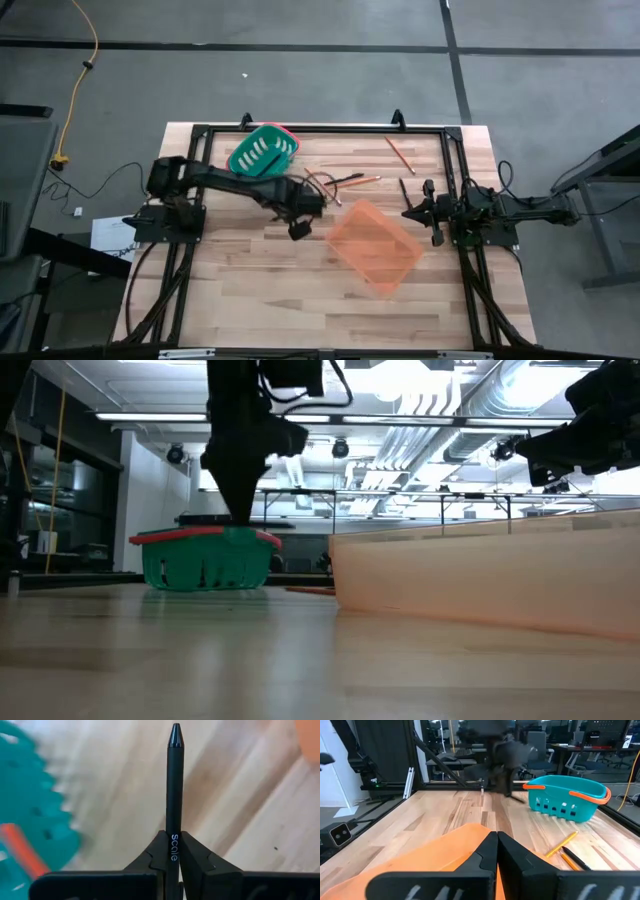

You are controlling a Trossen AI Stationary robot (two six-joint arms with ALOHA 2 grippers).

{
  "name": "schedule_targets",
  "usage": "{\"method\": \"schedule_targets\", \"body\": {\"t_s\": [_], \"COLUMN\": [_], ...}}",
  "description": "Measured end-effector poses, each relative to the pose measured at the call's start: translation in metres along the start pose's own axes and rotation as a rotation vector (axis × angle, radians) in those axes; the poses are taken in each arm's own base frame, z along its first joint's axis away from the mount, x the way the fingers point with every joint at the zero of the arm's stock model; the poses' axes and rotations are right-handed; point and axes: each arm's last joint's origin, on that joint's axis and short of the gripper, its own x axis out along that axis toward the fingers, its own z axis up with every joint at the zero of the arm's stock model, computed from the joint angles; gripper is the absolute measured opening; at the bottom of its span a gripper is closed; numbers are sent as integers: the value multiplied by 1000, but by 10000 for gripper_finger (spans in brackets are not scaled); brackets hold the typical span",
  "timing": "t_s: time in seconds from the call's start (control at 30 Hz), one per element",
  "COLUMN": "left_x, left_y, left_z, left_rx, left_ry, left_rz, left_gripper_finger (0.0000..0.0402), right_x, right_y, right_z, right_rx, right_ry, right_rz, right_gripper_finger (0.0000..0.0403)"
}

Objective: Sort pens & pencils
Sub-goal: Put the black pen into the blue bin

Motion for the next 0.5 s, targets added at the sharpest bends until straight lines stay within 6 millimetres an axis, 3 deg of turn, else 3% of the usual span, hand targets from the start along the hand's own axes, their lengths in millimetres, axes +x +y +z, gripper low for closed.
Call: {"method": "schedule_targets", "body": {"t_s": [0.23,0.5], "left_x": [-23,-29], "left_y": [46,94], "left_z": [8,13], "left_rx": [-91,-167], "left_ry": [-62,-65], "left_rz": [8,56], "left_gripper_finger": [15,16], "right_x": [0,0], "right_y": [0,0], "right_z": [0,0], "right_rx": [0,0], "right_ry": [1,1], "right_rz": [0,0], "right_gripper_finger": [0,0]}}
